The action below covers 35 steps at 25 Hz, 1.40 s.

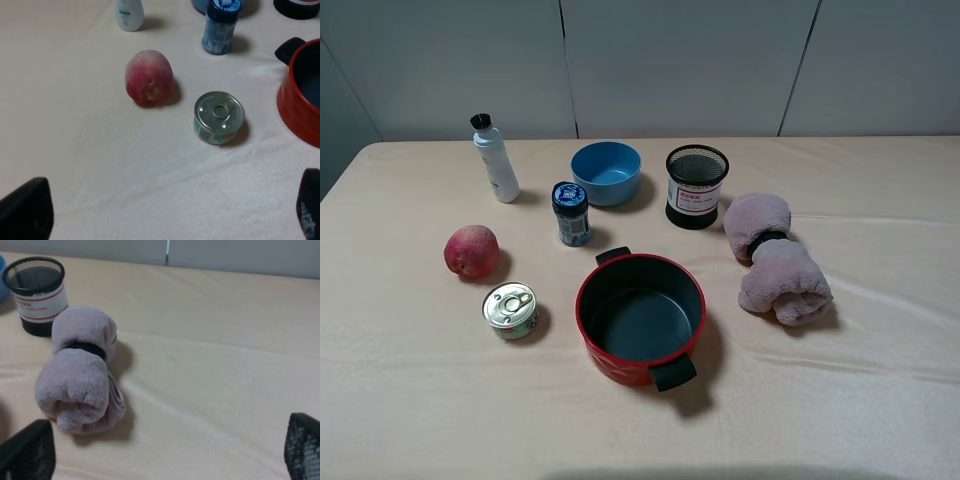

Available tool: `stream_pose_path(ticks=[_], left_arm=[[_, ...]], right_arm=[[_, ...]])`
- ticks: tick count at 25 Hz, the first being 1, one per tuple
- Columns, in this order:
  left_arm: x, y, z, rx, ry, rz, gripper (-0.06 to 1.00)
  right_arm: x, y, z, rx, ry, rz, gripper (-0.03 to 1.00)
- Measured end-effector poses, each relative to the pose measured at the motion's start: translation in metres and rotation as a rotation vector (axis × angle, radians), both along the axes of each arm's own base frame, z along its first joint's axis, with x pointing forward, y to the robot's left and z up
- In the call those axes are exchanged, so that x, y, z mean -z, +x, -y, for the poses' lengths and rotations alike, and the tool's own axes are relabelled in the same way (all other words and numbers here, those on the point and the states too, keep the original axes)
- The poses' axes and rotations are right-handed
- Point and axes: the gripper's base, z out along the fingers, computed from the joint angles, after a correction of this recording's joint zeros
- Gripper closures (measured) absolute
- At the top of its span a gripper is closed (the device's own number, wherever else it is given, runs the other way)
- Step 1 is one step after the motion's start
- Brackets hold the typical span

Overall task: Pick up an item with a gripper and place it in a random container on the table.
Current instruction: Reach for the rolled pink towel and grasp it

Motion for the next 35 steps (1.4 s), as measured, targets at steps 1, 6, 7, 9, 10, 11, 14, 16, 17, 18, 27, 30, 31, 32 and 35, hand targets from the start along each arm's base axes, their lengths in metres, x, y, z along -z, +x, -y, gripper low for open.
stream_pose_path(ticks=[1,6,7,9,10,11,14,16,17,18,27,30,31,32,35], left_arm=[[0.0,0.0,0.0,0.0,0.0,0.0,-0.04],[0.0,0.0,0.0,0.0,0.0,0.0,-0.04],[0.0,0.0,0.0,0.0,0.0,0.0,-0.04],[0.0,0.0,0.0,0.0,0.0,0.0,-0.04],[0.0,0.0,0.0,0.0,0.0,0.0,-0.04],[0.0,0.0,0.0,0.0,0.0,0.0,-0.04],[0.0,0.0,0.0,0.0,0.0,0.0,-0.04],[0.0,0.0,0.0,0.0,0.0,0.0,-0.04],[0.0,0.0,0.0,0.0,0.0,0.0,-0.04],[0.0,0.0,0.0,0.0,0.0,0.0,-0.04],[0.0,0.0,0.0,0.0,0.0,0.0,-0.04],[0.0,0.0,0.0,0.0,0.0,0.0,-0.04],[0.0,0.0,0.0,0.0,0.0,0.0,-0.04],[0.0,0.0,0.0,0.0,0.0,0.0,-0.04],[0.0,0.0,0.0,0.0,0.0,0.0,-0.04]], right_arm=[[0.0,0.0,0.0,0.0,0.0,0.0,0.27],[0.0,0.0,0.0,0.0,0.0,0.0,0.27],[0.0,0.0,0.0,0.0,0.0,0.0,0.27],[0.0,0.0,0.0,0.0,0.0,0.0,0.27],[0.0,0.0,0.0,0.0,0.0,0.0,0.27],[0.0,0.0,0.0,0.0,0.0,0.0,0.27],[0.0,0.0,0.0,0.0,0.0,0.0,0.27],[0.0,0.0,0.0,0.0,0.0,0.0,0.27],[0.0,0.0,0.0,0.0,0.0,0.0,0.27],[0.0,0.0,0.0,0.0,0.0,0.0,0.27],[0.0,0.0,0.0,0.0,0.0,0.0,0.27],[0.0,0.0,0.0,0.0,0.0,0.0,0.27],[0.0,0.0,0.0,0.0,0.0,0.0,0.27],[0.0,0.0,0.0,0.0,0.0,0.0,0.27],[0.0,0.0,0.0,0.0,0.0,0.0,0.27]])
